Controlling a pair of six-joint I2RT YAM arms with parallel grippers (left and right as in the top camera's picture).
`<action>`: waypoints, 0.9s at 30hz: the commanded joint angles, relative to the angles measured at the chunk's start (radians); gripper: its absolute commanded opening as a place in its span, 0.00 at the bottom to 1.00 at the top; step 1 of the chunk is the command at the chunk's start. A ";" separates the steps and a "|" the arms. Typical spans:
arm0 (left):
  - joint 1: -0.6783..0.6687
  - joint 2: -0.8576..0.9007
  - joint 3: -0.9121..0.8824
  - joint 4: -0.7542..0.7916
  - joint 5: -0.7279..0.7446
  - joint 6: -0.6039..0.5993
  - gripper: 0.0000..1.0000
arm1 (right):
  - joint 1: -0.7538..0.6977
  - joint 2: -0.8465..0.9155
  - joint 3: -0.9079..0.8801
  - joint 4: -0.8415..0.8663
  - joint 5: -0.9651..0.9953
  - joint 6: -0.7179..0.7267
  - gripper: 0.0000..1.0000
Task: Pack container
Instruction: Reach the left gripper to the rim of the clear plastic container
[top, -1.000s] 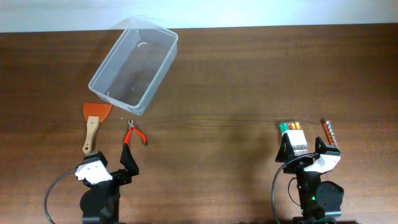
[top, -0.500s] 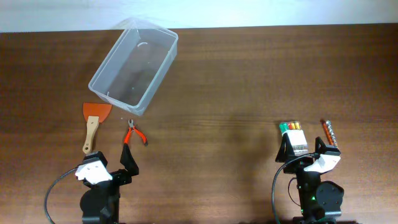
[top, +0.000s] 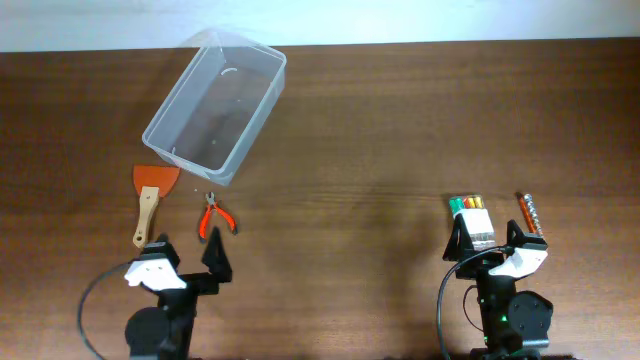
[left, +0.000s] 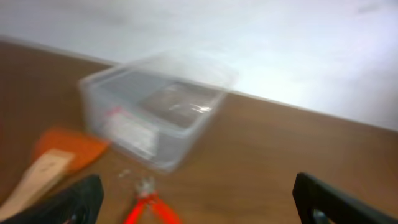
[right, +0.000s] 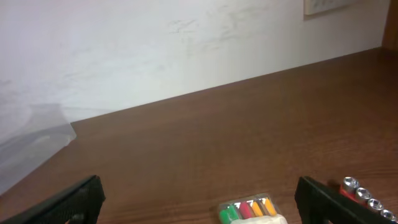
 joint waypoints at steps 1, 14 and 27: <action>-0.006 0.006 0.032 0.025 0.209 0.026 0.99 | -0.003 -0.006 -0.006 -0.005 0.005 -0.002 0.99; -0.006 0.837 0.788 -0.385 0.140 0.101 0.99 | -0.003 -0.006 -0.006 -0.005 0.005 -0.002 0.99; -0.004 1.431 1.218 -0.636 0.130 0.113 0.99 | -0.003 -0.006 -0.006 -0.005 0.005 -0.002 0.99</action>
